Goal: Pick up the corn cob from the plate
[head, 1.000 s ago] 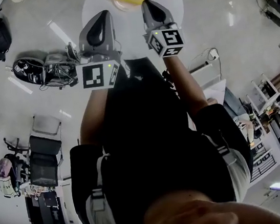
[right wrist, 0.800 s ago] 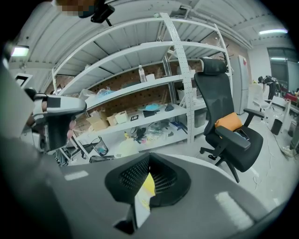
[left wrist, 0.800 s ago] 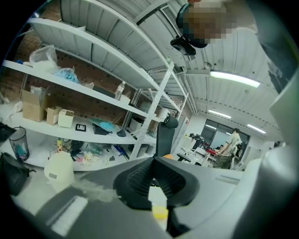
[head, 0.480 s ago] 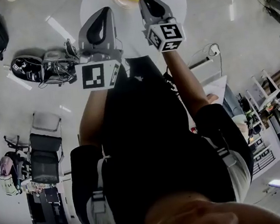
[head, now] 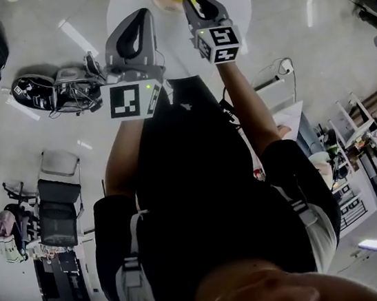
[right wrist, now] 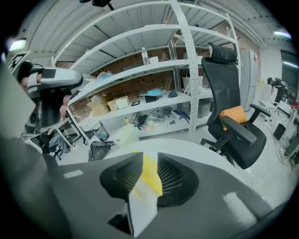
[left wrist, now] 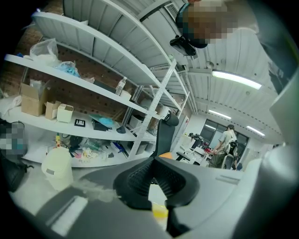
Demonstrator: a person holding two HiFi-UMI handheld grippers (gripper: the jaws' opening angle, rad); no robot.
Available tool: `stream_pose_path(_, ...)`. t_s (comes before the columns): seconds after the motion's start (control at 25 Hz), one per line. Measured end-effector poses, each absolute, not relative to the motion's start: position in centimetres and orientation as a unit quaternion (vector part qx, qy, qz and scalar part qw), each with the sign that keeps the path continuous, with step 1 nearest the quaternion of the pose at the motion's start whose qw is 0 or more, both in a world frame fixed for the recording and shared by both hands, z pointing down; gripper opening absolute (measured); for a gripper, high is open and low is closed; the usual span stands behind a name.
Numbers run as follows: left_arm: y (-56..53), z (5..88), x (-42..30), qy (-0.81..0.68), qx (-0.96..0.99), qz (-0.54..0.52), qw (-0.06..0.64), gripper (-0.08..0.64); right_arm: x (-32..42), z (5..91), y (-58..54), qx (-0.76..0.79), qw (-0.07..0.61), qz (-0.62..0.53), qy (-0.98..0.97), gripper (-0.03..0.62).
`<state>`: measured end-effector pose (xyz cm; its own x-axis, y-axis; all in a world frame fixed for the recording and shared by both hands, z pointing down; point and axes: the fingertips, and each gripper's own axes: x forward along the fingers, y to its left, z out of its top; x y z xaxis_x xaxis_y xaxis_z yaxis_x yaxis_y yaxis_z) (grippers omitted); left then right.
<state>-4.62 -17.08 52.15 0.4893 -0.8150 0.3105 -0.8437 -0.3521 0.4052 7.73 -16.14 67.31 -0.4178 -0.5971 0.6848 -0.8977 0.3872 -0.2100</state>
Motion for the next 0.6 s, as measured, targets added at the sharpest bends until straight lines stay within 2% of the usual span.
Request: stream_pose_path(0.6,-17.3,53.2,-5.0,-0.503,0.818,0.026,0.276,0.000,6.6,70.9,-14.9,0.407,0.339,0.284,-0.800,0.238)
